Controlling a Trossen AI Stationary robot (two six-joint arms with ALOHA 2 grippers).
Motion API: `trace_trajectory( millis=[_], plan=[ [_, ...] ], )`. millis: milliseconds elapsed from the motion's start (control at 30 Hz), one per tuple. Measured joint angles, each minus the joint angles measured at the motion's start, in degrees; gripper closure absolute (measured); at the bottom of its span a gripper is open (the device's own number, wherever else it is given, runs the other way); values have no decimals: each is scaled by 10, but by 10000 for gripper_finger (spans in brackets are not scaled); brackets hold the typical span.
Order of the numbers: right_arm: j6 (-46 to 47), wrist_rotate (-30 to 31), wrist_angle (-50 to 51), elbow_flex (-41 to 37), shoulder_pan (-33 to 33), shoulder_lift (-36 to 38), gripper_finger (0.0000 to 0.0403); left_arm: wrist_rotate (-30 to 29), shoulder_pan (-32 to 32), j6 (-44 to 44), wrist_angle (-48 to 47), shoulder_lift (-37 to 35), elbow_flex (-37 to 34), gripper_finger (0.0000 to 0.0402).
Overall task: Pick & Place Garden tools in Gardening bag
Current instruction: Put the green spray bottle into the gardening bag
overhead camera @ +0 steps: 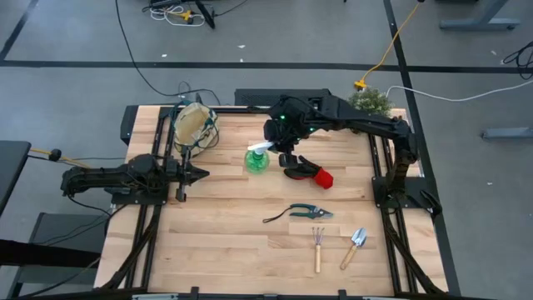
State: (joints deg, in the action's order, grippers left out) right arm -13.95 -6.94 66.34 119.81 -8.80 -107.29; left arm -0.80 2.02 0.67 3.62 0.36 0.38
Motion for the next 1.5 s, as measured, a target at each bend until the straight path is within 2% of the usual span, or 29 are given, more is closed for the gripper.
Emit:
trace_trajectory(
  millis=[1400,1500],
  plan=[
    [32,0,11,-1,0,-7,348,0,0,0,0,0,0,381],
    [44,0,11,-1,0,-7,348,-25,0,4,0,0,0,381]
  ],
)
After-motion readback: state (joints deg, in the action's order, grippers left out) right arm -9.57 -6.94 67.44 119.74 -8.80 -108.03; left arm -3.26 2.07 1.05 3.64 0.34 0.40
